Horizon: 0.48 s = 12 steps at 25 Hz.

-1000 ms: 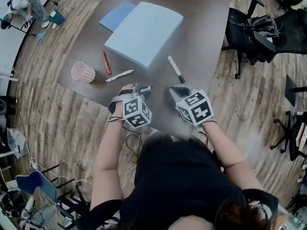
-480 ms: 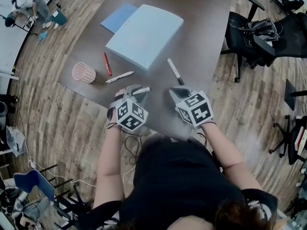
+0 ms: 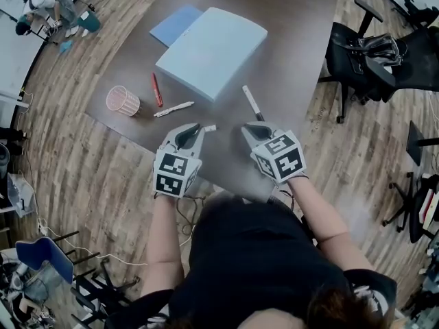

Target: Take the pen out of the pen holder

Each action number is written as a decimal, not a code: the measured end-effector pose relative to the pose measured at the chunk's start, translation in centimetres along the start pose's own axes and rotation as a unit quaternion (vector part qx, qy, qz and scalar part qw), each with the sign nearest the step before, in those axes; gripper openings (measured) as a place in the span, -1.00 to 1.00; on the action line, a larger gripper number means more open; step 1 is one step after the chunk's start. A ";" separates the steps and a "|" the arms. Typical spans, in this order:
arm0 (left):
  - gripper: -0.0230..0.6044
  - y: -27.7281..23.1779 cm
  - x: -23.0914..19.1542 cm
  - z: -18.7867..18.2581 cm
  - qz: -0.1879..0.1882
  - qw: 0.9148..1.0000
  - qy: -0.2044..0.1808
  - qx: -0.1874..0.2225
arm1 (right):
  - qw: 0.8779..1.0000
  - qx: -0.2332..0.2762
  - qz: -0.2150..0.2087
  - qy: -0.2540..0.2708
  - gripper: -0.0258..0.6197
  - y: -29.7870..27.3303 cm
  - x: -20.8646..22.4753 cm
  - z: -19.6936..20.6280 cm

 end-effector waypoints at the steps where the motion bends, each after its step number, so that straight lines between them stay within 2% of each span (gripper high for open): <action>1: -0.79 0.4 0.0 -0.2 -0.006 1.000 0.014 0.013 | 1.000 0.002 0.000 0.001 -0.86 0.0 0.0 -0.2; 6: -0.82 2.1 0.0 -0.7 -0.033 0.995 0.073 0.063 | 1.000 0.013 0.000 0.003 -0.86 0.3 0.1 -0.7; 12: -0.84 3.6 -0.3 -0.1 -0.063 0.981 0.152 0.100 | 1.000 0.023 0.006 0.000 -0.86 0.5 0.2 -1.1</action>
Point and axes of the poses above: the fingertips, and each gripper's own axes: y backward along the fingers, x to its right, z out of its underside, the point moved 10 cm from there along y, backward along the fingers, and after that the axes turned 5 degrees about z, right-handed, at the moved point
